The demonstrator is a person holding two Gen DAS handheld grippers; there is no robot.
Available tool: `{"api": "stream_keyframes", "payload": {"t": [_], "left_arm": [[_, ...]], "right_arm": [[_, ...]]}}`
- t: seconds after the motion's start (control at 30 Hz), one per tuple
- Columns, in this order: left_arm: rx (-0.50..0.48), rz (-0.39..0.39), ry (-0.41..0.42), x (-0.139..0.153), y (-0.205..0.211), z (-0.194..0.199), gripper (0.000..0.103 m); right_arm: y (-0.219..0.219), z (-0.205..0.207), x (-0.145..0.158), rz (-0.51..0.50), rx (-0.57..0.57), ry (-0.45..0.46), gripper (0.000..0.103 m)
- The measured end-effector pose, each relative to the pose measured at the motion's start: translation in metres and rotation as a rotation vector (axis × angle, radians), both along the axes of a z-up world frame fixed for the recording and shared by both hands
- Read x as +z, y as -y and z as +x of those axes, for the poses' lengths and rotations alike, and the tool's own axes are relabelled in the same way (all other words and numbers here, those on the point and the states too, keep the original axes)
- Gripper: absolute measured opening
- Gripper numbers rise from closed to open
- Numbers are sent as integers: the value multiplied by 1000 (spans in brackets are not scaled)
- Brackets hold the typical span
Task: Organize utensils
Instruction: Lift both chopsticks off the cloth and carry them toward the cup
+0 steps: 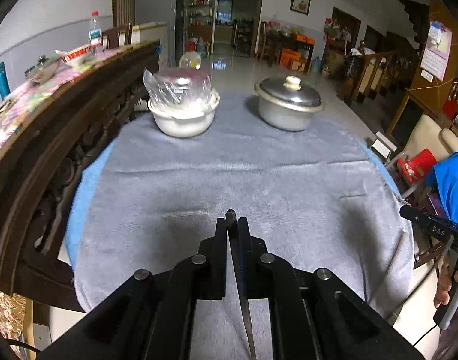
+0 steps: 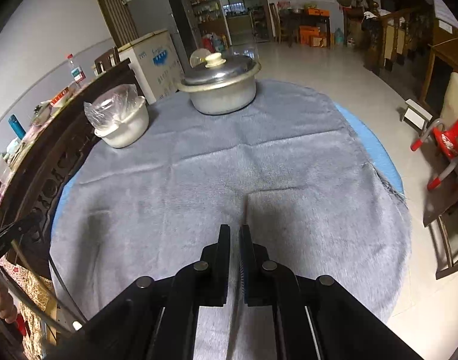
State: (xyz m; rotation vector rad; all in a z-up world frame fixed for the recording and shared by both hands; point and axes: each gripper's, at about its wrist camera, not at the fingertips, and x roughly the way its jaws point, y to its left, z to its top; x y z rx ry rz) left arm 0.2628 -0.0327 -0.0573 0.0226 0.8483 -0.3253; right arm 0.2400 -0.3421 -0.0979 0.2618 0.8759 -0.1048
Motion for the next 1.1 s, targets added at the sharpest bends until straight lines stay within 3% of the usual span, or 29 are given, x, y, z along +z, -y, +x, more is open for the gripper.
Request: {"api": "stream_keyframes", "payload": {"t": [0.27, 0.37, 0.47, 0.6, 0.77, 0.9, 0.97, 1.1], "left_arm": [[-35, -25, 50, 24, -4, -36, 6], [-33, -39, 17, 20, -11, -31, 6], [-19, -80, -84, -2, -24, -4, 6], [33, -89, -226, -42, -34, 29, 7], [56, -71, -333, -77, -34, 72, 8], [81, -48, -416, -93, -41, 103, 29], [113, -22, -454, -101, -46, 118, 29], [85, -2, -528, -112, -41, 133, 31]], "right_arm": [[-3, -28, 18, -8, -10, 40, 7], [-1, -31, 19, -5, -11, 35, 7], [8, -26, 10, 34, -18, 4, 7], [28, -1, -24, 112, -43, -111, 7], [42, 40, -63, 158, -54, -229, 20], [40, 76, -82, 139, -42, -312, 26], [38, 94, -89, 109, -40, -356, 26], [32, 120, -107, 55, -22, -480, 27]]}}
